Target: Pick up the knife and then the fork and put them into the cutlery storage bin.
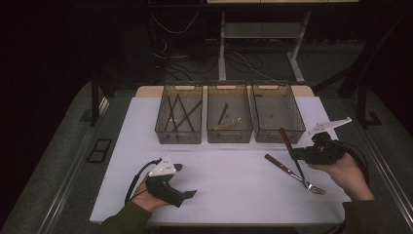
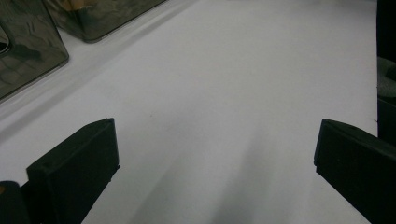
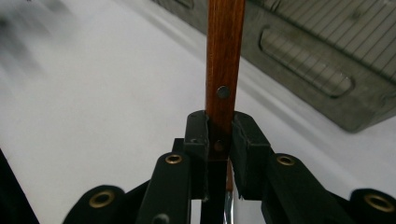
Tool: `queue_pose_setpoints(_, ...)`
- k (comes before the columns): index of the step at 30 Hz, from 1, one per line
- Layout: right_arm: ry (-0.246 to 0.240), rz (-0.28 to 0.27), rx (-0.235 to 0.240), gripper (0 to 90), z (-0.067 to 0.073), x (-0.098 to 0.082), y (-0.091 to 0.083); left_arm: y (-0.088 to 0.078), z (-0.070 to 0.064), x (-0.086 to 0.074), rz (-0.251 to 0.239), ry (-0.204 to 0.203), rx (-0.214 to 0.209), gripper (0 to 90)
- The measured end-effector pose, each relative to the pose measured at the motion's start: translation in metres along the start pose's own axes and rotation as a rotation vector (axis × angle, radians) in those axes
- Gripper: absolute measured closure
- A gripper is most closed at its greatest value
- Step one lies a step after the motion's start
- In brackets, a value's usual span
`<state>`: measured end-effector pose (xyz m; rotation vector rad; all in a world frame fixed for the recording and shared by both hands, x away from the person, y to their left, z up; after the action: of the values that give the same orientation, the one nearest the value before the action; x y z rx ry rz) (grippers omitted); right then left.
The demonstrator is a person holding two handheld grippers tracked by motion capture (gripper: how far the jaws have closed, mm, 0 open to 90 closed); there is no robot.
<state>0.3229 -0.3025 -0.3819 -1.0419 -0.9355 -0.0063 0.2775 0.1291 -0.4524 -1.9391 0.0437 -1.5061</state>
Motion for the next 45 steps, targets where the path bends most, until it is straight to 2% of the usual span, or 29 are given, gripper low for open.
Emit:
queue_pose_setpoints(5, -0.010, -0.030, -0.012, 77.5, -0.002, 0.015, -0.006, 0.000, 0.000, 0.000, -0.002, 0.001, -0.001, 0.0)
queue_pose_setpoints(14, 0.001, -0.053, -0.052, 77.4, -0.015, 0.038, -0.012, -0.001, 0.001, -0.001, -0.019, -0.002, -0.002, 0.0)
queue_pose_setpoints(23, 0.002, -0.095, -0.083, 77.4, -0.027, 0.069, -0.020, -0.003, 0.004, -0.001, -0.024, -0.001, 0.004, 0.0)
queue_pose_setpoints(29, 0.003, -0.111, -0.116, 77.4, -0.035, 0.092, -0.020, -0.004, 0.005, -0.001, -0.046, -0.016, 0.003, 0.0)
queue_pose_setpoints(31, -0.003, -0.119, -0.127, 77.4, -0.038, 0.100, -0.019, -0.004, 0.005, -0.001, -0.046, -0.016, 0.001, 0.0)
queue_pose_setpoints(39, 0.026, -0.143, -0.180, 77.3, -0.054, 0.129, -0.011, -0.004, 0.005, -0.001, -0.048, -0.014, -0.001, 0.0)
queue_pose_setpoints(45, 0.043, -0.145, -0.216, 77.3, -0.067, 0.141, 0.006, -0.005, 0.005, -0.001, -0.054, -0.010, -0.008, 0.0)
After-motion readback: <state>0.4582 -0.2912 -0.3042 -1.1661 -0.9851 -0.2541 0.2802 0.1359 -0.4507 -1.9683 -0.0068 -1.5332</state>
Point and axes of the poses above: each handheld gripper's, and its own axes: y roughly forward along the jaws, x roughly out of its top, z roughly to its left, the point moved 3 cm from there along y, roughly forward along the jaws, and after that the axes turned 3 degrees about -z, right-handed, at the moved point
